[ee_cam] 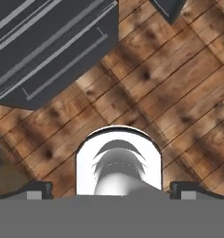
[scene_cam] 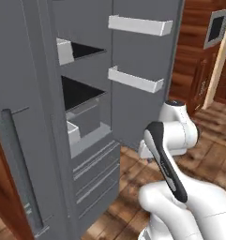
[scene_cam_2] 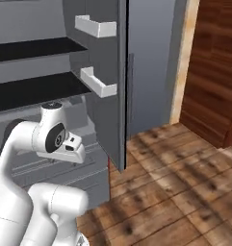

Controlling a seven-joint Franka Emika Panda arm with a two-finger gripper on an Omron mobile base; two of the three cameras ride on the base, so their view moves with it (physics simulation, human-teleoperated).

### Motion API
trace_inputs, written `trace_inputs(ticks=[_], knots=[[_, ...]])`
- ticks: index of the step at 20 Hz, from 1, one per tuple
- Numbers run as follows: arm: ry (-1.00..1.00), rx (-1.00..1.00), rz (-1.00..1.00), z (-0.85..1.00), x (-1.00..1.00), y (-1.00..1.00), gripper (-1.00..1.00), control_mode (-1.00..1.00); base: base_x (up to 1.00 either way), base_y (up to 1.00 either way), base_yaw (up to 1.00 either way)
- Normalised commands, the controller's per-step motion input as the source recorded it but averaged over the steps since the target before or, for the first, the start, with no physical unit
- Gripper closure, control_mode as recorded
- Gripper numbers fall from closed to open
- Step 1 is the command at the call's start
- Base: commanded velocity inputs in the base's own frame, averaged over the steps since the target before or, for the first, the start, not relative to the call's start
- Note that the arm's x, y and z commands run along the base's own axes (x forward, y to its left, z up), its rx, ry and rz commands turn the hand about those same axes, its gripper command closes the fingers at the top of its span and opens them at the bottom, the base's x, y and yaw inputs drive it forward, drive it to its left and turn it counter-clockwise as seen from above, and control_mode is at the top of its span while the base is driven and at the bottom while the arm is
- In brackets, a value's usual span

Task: Place one of the steaks on the plate and the other in the bowl. Then place the bowl in the fridge.

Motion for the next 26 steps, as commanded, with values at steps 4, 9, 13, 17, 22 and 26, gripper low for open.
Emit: trace_inputs(ticks=[4,9,13,17,22,26], knots=[[0.00,0.00,0.00,0.00,0.00,0.00,-1.00,1.00,-0.02,-0.34,-0.81],[0.00,0.00,0.00,0.00,0.00,0.00,-1.00,1.00,0.01,-0.58,-0.83],[0.00,0.00,0.00,0.00,0.00,0.00,-1.00,1.00,0.04,-0.73,-0.82],[0.00,0.00,0.00,0.00,0.00,0.00,-1.00,1.00,0.23,-0.88,-0.70],[0.00,0.00,0.00,0.00,0.00,0.00,-1.00,1.00,0.98,-0.61,-0.33],[0.00,0.00,0.00,0.00,0.00,0.00,-1.00,1.00,1.00,-0.08,-0.24]])
